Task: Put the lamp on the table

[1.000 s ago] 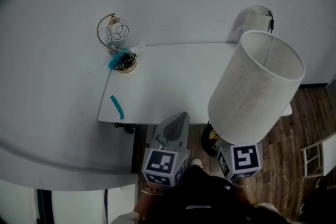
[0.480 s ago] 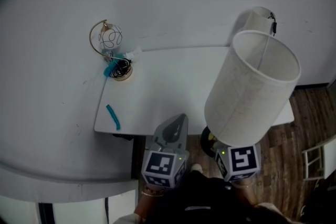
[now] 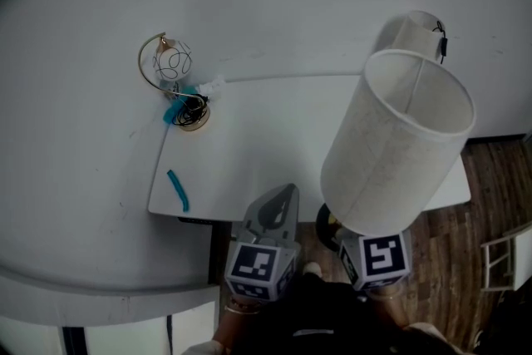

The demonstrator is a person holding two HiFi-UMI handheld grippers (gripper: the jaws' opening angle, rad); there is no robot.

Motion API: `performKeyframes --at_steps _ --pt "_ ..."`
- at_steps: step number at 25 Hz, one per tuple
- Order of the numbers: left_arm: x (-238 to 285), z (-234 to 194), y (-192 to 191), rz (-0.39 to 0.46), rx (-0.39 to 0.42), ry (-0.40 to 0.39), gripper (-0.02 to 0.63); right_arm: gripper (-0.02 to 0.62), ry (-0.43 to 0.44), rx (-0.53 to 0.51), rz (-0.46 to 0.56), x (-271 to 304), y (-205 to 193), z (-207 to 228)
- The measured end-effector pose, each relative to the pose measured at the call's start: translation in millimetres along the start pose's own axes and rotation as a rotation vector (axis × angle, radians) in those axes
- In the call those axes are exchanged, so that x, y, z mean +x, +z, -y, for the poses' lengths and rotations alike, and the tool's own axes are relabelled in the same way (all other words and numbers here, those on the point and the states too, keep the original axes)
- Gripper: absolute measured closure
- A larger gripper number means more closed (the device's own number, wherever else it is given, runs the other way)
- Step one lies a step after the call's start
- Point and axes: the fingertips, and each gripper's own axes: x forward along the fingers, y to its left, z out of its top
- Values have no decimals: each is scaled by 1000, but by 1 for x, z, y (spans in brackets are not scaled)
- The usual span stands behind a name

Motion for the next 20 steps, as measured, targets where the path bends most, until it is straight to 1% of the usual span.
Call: performKeyframes --at_steps 8,12,20 --pt "22 2 -2 2 10 17 614 566 14 6 -9 15 -10 20" --pt "29 10 2 0 -20 22 614 567 28 7 -8 19 -13 28" --pt "33 13 8 10 -35 56 614 567 72 3 -10 22 -16 30"
